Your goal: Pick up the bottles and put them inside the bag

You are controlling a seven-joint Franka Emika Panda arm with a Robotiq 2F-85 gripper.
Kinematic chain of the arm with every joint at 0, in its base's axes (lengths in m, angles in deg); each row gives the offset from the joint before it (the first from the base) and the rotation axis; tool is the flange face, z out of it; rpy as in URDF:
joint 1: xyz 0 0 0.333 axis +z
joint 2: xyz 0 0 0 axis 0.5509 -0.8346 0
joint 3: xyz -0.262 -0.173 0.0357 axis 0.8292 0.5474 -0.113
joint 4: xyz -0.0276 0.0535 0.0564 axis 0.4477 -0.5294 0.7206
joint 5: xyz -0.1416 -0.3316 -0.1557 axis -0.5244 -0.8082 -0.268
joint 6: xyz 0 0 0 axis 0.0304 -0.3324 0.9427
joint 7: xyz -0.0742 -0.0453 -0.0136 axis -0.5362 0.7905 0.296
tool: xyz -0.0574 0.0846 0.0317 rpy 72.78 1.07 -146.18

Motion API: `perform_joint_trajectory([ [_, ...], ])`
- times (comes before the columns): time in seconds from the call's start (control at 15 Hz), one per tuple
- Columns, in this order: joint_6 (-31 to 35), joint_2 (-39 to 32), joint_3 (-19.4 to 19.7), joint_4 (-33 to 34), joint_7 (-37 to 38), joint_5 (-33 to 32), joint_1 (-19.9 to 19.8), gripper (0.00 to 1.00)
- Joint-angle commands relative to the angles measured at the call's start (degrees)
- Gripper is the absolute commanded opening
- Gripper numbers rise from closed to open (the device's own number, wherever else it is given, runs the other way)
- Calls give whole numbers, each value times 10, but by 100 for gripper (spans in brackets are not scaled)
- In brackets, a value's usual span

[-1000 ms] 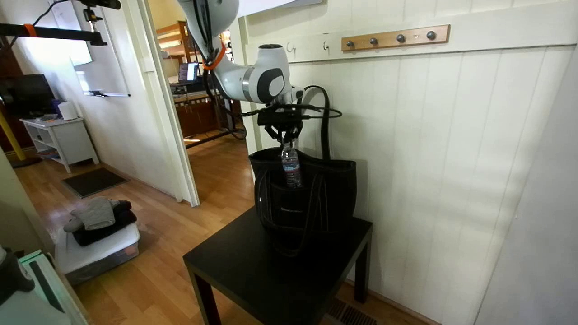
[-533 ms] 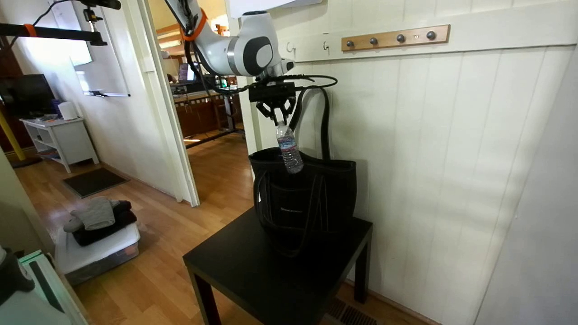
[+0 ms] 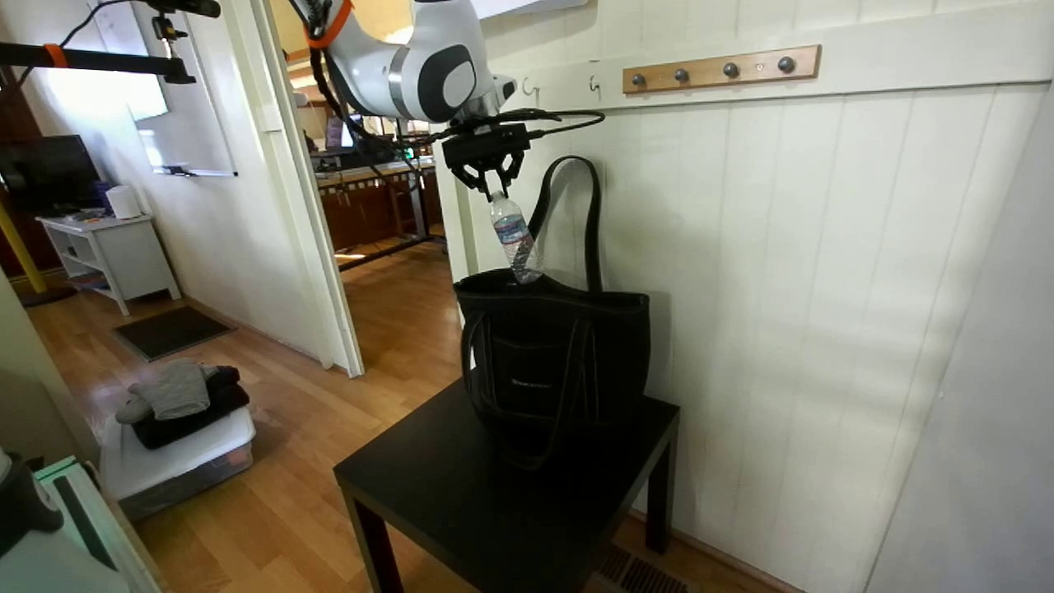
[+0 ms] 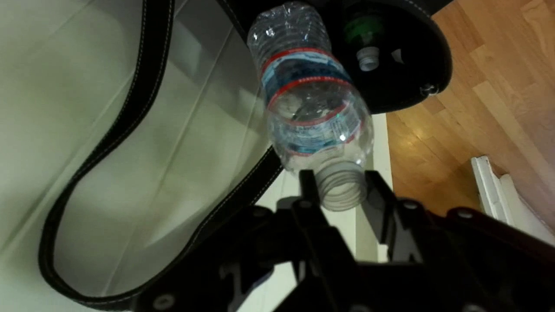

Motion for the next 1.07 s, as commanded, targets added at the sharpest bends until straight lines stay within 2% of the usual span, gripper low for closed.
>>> perform_joint_trajectory([
  [0.0, 1, -19, -76, 0, -82, 50, -64, 8],
  [0.2, -14, -40, -115, 12, -122, 73, -101, 8],
  [0.4, -24, -63, -127, 25, -136, 71, -120, 8],
  [0.6, -38, -87, -116, 46, -163, 92, -113, 8],
  [0.67, -45, -93, -110, 52, -167, 92, -109, 56],
  [0.8, -54, -104, -107, 63, -173, 97, -106, 64],
  [1.0, -68, -115, -104, 76, -178, 102, -103, 86],
])
